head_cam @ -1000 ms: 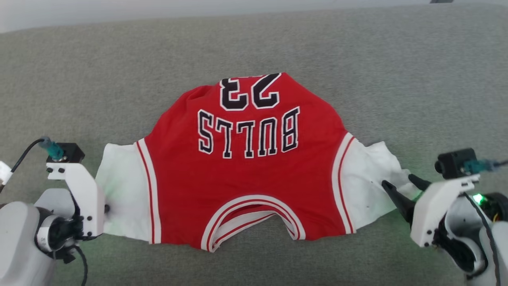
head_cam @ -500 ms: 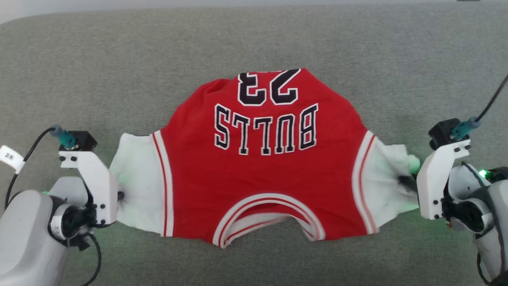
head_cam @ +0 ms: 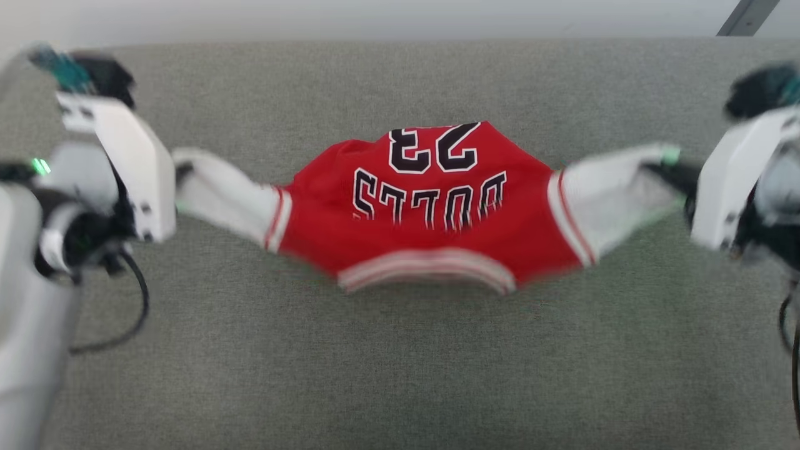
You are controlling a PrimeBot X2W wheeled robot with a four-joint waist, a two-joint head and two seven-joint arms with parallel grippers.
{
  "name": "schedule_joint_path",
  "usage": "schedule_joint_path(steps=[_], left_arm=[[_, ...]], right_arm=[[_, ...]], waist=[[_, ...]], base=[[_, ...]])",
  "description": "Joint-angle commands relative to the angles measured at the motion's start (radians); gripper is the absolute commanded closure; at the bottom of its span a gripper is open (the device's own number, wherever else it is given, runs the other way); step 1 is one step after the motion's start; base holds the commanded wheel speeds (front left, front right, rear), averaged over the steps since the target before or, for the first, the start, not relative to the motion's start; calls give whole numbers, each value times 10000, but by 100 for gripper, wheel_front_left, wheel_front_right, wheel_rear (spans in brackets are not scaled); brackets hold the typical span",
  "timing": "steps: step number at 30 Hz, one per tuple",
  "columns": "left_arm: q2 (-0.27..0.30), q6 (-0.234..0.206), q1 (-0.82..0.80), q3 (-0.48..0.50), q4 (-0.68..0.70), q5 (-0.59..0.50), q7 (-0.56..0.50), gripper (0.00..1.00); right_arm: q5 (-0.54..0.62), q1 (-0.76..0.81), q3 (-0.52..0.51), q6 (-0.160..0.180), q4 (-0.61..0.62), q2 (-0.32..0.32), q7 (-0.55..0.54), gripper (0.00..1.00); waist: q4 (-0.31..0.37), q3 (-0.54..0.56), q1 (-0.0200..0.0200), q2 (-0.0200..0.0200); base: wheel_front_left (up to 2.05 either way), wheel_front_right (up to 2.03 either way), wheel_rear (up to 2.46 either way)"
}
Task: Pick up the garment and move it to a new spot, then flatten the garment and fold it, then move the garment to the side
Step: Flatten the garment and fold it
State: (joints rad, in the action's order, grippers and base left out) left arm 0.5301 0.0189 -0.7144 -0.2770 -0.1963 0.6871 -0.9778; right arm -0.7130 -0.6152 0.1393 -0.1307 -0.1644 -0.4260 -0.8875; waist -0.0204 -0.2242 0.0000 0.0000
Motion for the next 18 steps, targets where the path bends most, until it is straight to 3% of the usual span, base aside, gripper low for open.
schedule_joint_path(steps=[1,10,18], left_arm=[[29,17,-228,28,79,-6,-19,100],[-49,186,-2298,74,-23,-287,132,100],[-293,472,-3923,-78,-770,-597,806,100]], right_arm=[[59,-211,-50,-1,76,-3,5,100],[712,-2214,-236,-1,201,540,234,100],[949,-3913,303,-1,-504,1007,1354,100]], waist=[[28,41,0,0],[238,653,0,0],[451,1148,0,0]], base=[[0,0,0],[0,0,0],[0,0,0]])
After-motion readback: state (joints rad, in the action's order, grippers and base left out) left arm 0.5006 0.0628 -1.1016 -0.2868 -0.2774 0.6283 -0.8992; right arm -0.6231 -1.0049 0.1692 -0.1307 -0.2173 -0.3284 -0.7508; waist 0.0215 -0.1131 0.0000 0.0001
